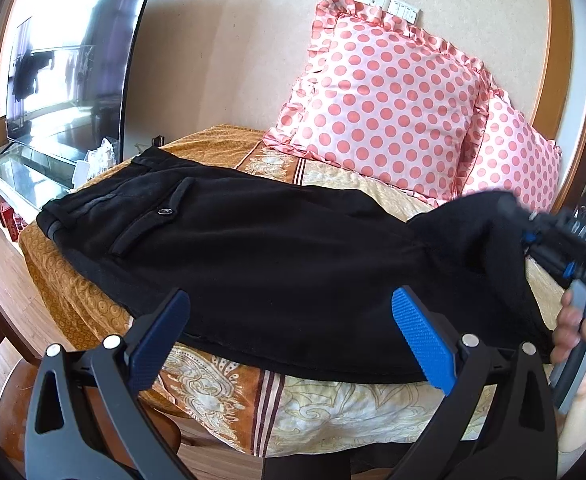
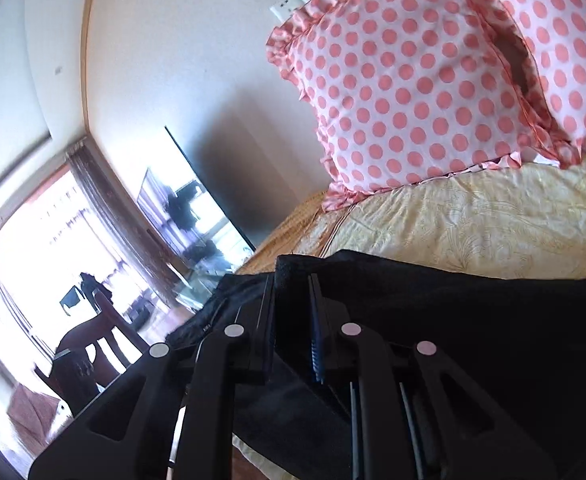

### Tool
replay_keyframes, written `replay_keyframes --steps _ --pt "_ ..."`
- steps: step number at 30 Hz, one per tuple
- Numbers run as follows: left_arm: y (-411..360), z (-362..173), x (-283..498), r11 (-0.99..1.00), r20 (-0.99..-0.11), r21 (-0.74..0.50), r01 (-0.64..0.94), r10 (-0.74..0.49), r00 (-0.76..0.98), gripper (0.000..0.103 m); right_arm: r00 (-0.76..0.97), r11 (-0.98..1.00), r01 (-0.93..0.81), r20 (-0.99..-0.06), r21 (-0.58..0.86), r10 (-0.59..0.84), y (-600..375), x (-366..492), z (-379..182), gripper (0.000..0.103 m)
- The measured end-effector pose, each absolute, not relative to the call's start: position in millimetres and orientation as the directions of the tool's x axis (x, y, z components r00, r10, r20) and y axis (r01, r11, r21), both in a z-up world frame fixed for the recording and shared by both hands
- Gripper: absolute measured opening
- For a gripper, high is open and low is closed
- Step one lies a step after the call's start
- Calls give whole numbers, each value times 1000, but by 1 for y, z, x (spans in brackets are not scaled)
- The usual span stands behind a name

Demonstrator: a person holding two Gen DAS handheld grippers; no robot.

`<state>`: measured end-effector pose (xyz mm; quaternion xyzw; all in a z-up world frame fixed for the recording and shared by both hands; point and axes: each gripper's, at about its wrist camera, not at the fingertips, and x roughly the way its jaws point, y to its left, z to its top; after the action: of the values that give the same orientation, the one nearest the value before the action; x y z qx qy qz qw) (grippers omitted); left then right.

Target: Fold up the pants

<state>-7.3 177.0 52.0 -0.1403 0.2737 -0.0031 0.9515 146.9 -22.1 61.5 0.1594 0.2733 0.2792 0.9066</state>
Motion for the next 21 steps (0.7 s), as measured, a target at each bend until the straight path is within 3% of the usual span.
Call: replay_keyframes --steps 4,10,18,21 --pt "179 50 -9 964 -529 -256 -78 -71 846 101 576 790 -397 -543 467 611 -1 148 2 15" --pt "181 51 -9 963 -528 -256 -87 -64 847 101 623 798 -405 -504 447 598 -3 142 13 15" --pt "186 53 -11 961 -522 -256 -105 -46 852 101 619 838 -438 -567 325 543 17 129 -1 15" --pt "189 52 -11 960 -526 -256 -117 -37 850 101 621 852 -459 -596 250 509 26 121 -5 20"
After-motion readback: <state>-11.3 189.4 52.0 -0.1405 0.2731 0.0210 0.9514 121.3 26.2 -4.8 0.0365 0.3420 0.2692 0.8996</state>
